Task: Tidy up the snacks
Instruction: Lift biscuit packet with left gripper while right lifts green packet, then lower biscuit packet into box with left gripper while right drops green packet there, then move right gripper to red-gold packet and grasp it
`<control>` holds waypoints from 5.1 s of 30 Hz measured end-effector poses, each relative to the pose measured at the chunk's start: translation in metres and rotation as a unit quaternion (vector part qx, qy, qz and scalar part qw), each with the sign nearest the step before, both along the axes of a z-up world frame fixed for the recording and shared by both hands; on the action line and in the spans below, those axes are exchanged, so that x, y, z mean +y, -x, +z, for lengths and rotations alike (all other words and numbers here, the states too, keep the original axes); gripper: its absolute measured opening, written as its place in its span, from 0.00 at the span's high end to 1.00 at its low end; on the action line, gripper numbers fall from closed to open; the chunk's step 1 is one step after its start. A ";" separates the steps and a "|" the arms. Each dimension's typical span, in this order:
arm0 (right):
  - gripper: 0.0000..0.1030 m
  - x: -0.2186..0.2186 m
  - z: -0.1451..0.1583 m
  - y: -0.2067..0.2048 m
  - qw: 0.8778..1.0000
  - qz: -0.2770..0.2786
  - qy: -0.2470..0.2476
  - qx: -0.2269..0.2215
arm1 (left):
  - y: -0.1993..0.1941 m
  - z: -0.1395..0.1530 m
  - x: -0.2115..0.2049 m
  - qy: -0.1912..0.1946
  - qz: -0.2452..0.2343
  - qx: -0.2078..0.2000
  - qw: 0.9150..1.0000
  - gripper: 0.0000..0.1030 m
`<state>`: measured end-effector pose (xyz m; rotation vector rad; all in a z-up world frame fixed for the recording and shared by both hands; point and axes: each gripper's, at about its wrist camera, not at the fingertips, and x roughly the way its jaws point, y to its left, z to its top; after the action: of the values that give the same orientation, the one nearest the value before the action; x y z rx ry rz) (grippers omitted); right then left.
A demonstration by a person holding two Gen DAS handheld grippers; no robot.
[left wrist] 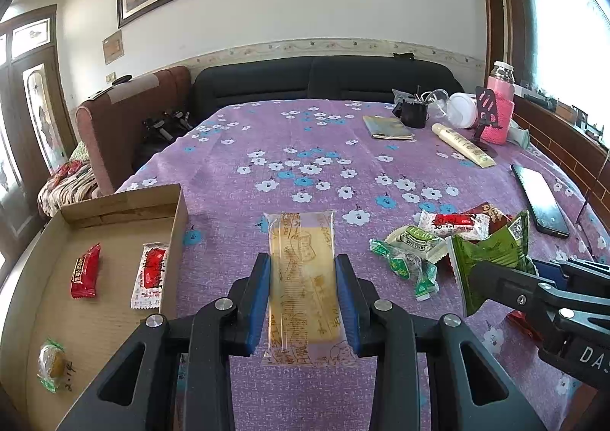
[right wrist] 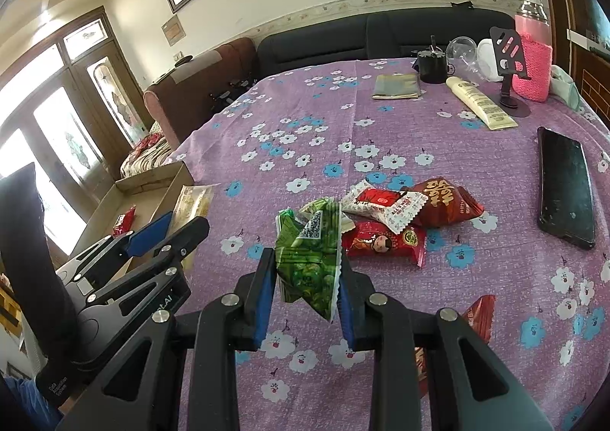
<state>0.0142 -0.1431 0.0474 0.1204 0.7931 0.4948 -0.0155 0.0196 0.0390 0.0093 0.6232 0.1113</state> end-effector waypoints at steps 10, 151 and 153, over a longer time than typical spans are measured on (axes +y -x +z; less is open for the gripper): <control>0.73 -0.001 0.002 0.002 1.000 -0.008 0.004 -0.011 | 0.009 0.008 -0.005 -0.013 0.001 -0.017 1.000 0.66; 0.48 -0.077 0.014 0.056 0.969 -0.230 -0.041 0.080 | 0.138 -0.010 0.182 0.078 0.145 -0.034 0.986 0.26; 0.48 -0.090 0.001 0.057 0.964 -0.241 -0.048 0.105 | 0.138 -0.010 0.182 0.078 0.144 -0.034 0.986 0.26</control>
<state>-0.0425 -0.2326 0.0480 0.4513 0.9117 0.0578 -0.1534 0.2015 0.0291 -0.2357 0.5614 0.3419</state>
